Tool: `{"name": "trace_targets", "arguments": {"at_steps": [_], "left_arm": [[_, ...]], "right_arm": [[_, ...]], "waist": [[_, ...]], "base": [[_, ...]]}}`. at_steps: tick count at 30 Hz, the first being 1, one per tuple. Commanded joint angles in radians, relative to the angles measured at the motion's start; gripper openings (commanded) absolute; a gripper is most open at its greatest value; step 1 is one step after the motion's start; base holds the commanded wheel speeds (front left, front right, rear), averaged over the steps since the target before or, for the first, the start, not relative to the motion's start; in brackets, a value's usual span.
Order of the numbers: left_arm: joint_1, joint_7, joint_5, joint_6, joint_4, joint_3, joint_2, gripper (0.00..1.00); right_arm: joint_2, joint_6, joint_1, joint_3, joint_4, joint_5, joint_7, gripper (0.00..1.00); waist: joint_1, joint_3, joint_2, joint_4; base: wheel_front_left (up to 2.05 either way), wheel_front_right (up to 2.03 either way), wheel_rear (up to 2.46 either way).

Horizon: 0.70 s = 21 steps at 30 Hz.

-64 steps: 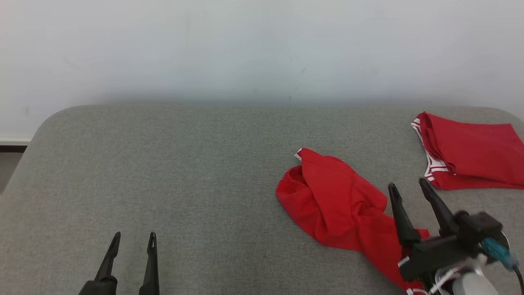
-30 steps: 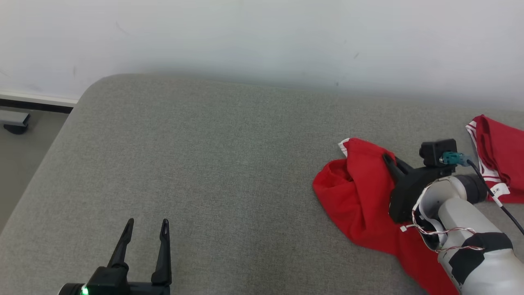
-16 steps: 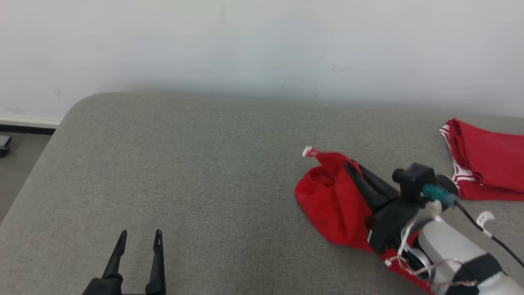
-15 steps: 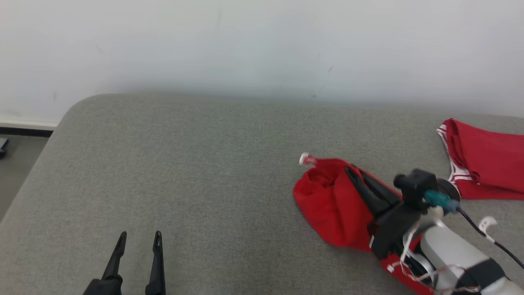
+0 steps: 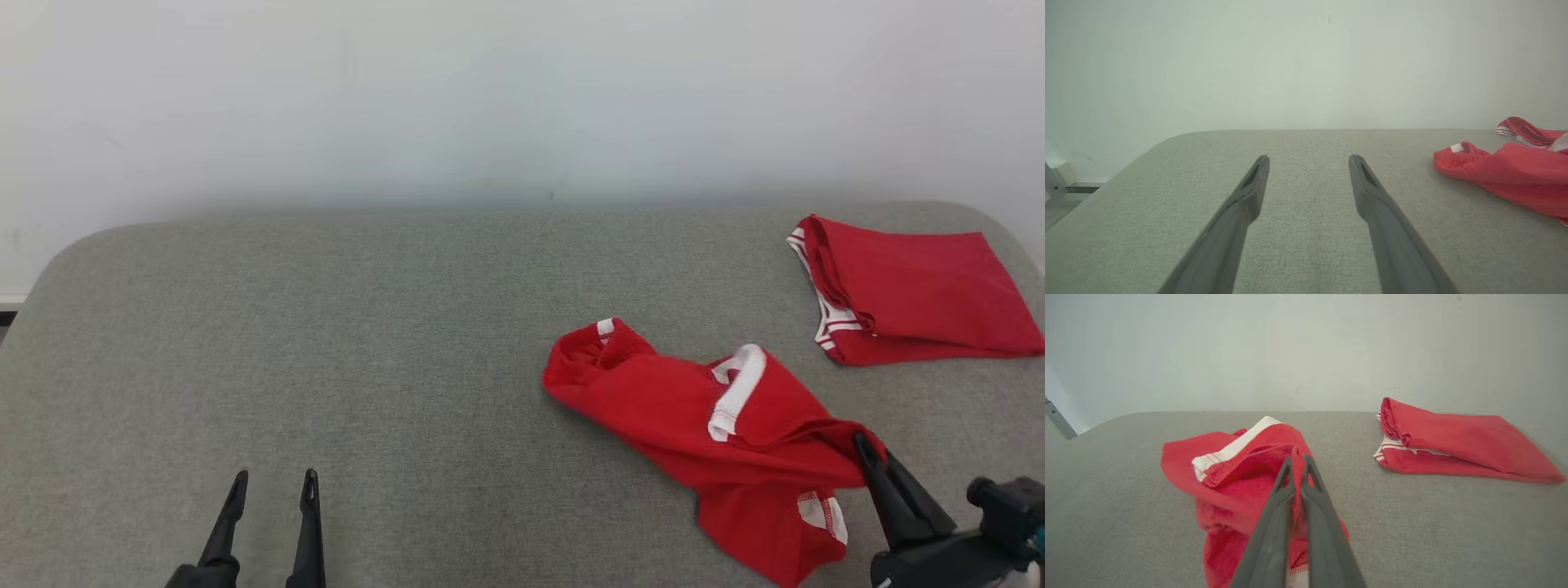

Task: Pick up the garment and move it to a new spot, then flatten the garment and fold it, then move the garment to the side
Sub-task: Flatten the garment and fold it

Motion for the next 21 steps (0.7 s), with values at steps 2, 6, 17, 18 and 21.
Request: {"name": "trace_targets", "arguments": {"at_steps": [2, 6, 17, 18, 21], "left_arm": [[0.0, -0.003, 0.009, -0.004, 0.004, -0.001, -0.001, 1.0], [-0.012, -0.003, 0.013, -0.007, 0.01, -0.007, -0.001, 1.0], [-0.008, -0.003, 0.014, -0.013, 0.016, -0.007, -0.001, 1.0], [-0.006, -0.003, 0.014, -0.013, 0.016, -0.007, -0.001, 1.0], [-0.005, -0.003, 0.014, -0.013, 0.016, -0.004, -0.001, 1.0]], "right_arm": [[0.047, -0.003, 0.056, -0.075, 0.001, 0.01, 0.006, 0.0], [0.134, -0.003, 0.119, -0.212, 0.023, 0.026, 0.029, 0.0], [0.21, -0.003, 0.152, -0.321, 0.073, 0.015, 0.066, 1.0], [0.211, -0.003, 0.149, -0.324, 0.064, 0.009, 0.057, 1.0], [0.214, -0.003, 0.14, -0.326, 0.025, -0.004, 0.03, 1.0]], "waist": [[0.0, 0.005, -0.0001, -0.025], [0.0, 0.005, -0.0001, -0.035], [0.0, -0.001, -0.0001, -0.032], [0.0, -0.002, -0.0001, -0.032], [0.0, -0.004, -0.0001, -0.036]], "base": [[0.0, 0.0, 0.0], [0.0, 0.0, 0.0], [0.0, 0.0, 0.0], [0.0, 0.0, 0.0], [0.0, 0.0, 0.0]]}}
